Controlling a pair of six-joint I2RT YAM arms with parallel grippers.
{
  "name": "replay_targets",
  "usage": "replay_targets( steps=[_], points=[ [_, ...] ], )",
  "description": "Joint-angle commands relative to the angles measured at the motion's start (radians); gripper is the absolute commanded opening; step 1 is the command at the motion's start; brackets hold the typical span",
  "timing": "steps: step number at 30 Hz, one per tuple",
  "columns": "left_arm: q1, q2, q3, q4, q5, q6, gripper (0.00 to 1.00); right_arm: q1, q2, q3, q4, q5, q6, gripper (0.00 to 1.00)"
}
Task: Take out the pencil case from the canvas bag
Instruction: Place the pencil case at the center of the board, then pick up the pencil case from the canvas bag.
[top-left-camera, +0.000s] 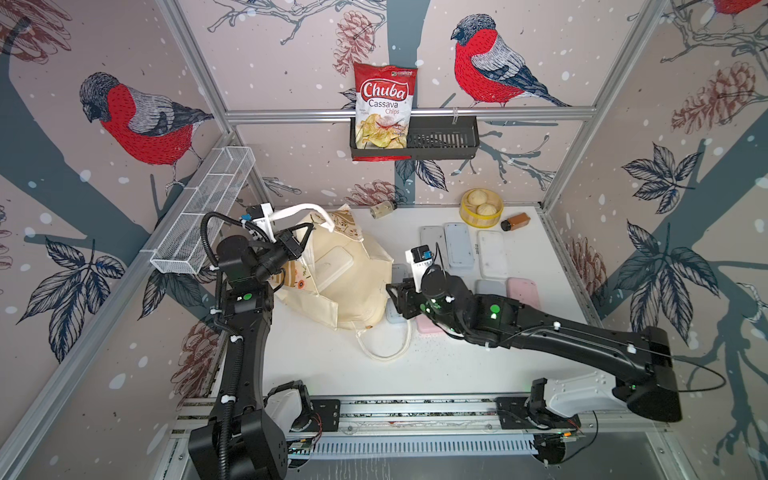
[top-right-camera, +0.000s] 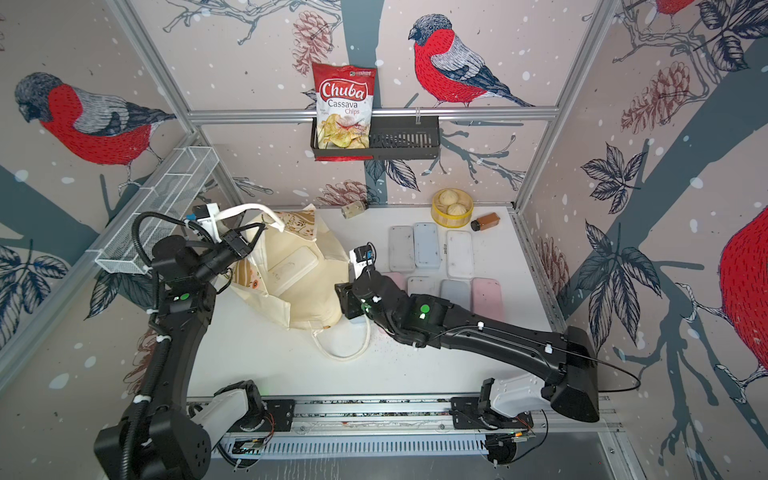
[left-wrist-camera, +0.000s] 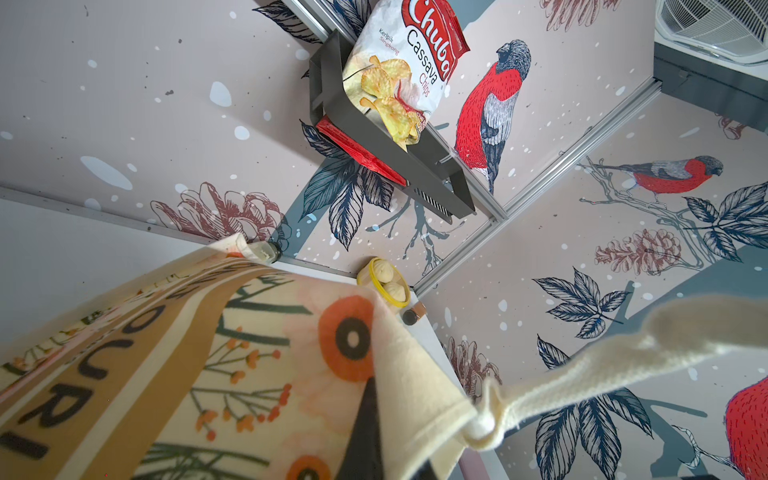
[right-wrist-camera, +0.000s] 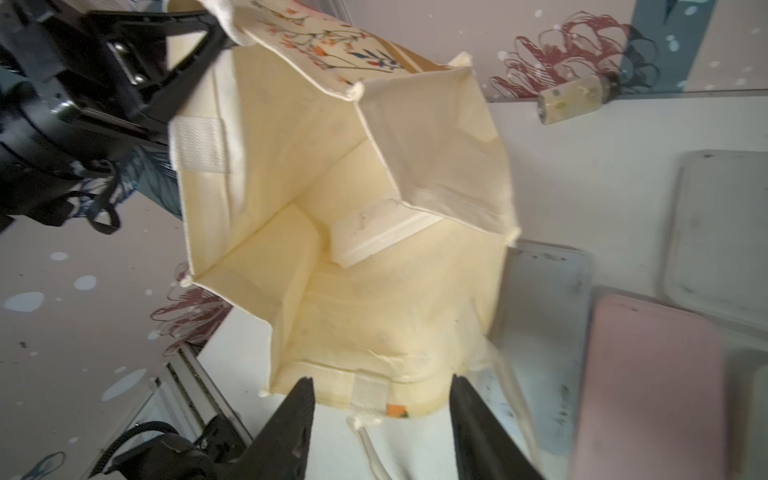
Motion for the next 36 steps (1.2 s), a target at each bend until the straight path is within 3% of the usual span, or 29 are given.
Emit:
replay_targets(
  steps=[1, 5, 12, 18, 36],
  points=[
    [-0.004, -0.021, 0.004, 0.083, 0.010, -0.024, 0.00, 0.031, 0.086, 0.033, 0.254, 0.032, 0.062, 0.54],
    [-0.019, -0.034, 0.009, 0.115, 0.018, -0.083, 0.00, 0.049, 0.274, 0.190, 0.199, 0.049, 0.077, 0.55],
    [-0.034, -0.051, -0.003, 0.070, 0.002, -0.070, 0.00, 0.051, 0.545, 0.430, 0.059, 0.104, 0.038, 0.56],
    [-0.039, -0.050, -0.021, 0.097, 0.013, -0.102, 0.00, 0.033, 0.728, 0.569, -0.004, 0.038, 0.043, 0.63],
    [-0.054, -0.061, -0.025, 0.106, 0.022, -0.170, 0.00, -0.162, 0.872, 0.639, 0.042, -0.229, 0.452, 0.69]
  ],
)
